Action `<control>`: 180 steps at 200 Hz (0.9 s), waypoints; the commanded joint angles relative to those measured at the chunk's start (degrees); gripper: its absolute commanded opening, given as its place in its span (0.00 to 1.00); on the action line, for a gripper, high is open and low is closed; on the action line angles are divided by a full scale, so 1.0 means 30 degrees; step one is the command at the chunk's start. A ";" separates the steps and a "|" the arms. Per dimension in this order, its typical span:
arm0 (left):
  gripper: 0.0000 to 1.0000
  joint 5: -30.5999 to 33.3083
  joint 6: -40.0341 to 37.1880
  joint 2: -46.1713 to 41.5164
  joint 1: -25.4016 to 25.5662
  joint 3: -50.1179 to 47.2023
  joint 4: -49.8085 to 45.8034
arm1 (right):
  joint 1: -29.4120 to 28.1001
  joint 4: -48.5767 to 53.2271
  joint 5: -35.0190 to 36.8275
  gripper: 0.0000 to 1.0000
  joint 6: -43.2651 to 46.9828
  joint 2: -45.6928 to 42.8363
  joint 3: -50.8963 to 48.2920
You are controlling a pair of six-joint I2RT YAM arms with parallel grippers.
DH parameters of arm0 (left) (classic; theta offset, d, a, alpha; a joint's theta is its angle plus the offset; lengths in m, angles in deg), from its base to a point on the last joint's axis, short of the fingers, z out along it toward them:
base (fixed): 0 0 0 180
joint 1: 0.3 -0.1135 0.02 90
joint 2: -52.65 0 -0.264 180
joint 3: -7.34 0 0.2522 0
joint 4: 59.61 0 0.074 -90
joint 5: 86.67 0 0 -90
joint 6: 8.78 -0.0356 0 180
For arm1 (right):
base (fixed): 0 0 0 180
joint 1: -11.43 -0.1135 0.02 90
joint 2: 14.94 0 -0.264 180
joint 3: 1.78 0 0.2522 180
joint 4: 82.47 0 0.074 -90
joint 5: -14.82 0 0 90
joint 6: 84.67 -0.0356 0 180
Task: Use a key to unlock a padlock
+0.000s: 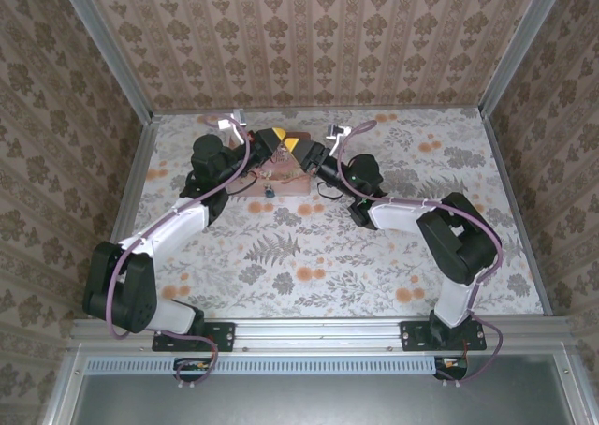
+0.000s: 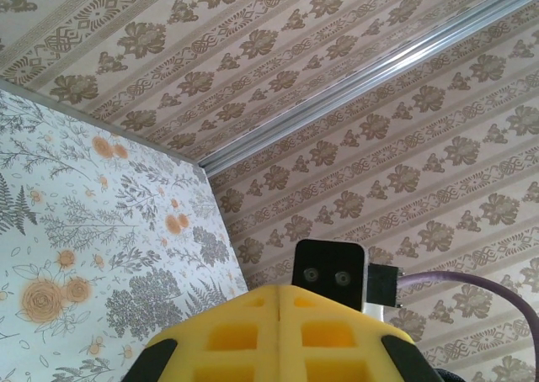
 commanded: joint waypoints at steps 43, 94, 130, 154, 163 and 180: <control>0.00 0.0161 0.0204 -0.0338 0.0320 -0.0198 0.0710 | -0.0163 -0.0213 -0.0617 0.34 0.0237 0.0544 0.0650; 0.00 0.0224 0.0127 -0.0228 0.0385 -0.0164 0.0676 | -0.0276 -0.0123 -0.0830 0.29 0.0175 0.0684 0.0834; 0.00 0.0252 0.0145 -0.0170 0.0398 -0.0137 0.0725 | -0.0307 -0.0038 -0.0808 0.22 0.0230 0.0684 0.0805; 0.00 0.0251 0.0173 -0.0213 0.0410 -0.0192 0.0757 | -0.0320 0.0077 -0.0685 0.12 0.0237 0.0703 0.0834; 0.00 0.0272 0.0188 -0.0227 0.0423 -0.0252 0.0801 | -0.0305 0.0114 -0.0662 0.07 0.0193 0.0727 0.0877; 0.00 0.0338 0.0185 -0.0312 0.0428 -0.0380 0.0793 | -0.0254 0.0203 -0.0441 0.00 0.0150 0.0710 0.0777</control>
